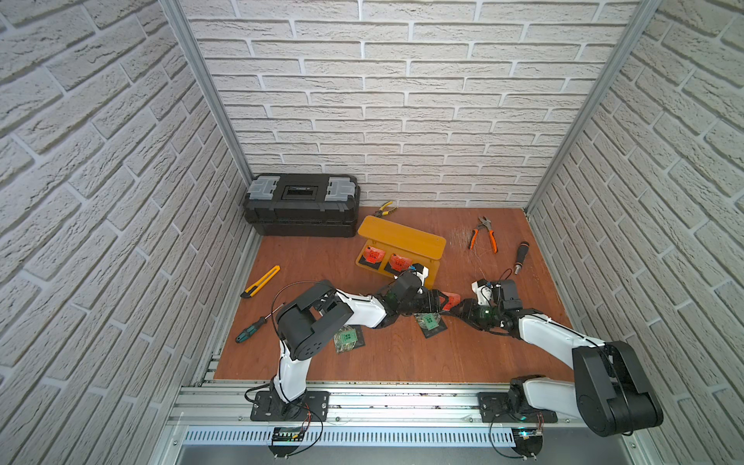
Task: Place the tea bags on the shelf by color
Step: Pick up the tea bag from the center of the board.
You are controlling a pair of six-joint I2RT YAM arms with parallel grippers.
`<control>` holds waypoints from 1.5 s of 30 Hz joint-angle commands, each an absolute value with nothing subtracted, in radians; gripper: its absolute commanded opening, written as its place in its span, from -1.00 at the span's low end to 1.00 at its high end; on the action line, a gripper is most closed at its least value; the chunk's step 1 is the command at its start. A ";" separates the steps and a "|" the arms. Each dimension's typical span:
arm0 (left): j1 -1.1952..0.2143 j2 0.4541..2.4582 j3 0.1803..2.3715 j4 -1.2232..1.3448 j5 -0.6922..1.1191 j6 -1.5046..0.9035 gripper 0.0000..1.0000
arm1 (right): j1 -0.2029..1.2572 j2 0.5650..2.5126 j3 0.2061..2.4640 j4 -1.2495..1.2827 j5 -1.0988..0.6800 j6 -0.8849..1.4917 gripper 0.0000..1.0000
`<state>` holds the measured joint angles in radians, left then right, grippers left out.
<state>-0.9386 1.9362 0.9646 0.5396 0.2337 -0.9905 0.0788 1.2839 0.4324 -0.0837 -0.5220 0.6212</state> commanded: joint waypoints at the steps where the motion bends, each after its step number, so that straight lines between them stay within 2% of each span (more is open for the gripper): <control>1: -0.944 1.959 0.986 0.583 0.249 -0.994 0.51 | 0.087 1.298 0.443 -0.037 -0.538 0.630 -0.07; 7: -0.945 1.973 0.992 0.583 0.251 -0.995 0.50 | 0.093 1.318 0.446 -0.014 -0.542 0.640 -0.17; 37: -0.929 2.020 0.991 0.591 0.249 -1.019 0.49 | 0.128 1.376 0.490 0.073 -0.535 0.706 -0.30; 42: -0.928 2.023 0.990 0.594 0.250 -1.021 0.49 | 0.128 1.373 0.490 0.070 -0.526 0.707 -0.44; 45: -0.927 2.022 0.989 0.598 0.252 -1.025 0.49 | 0.128 1.367 0.490 0.071 -0.529 0.708 -0.61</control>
<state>-0.9360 2.0022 0.9810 0.5587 0.2413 -1.0222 0.1219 1.3712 0.4732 0.0414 -0.5282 0.7052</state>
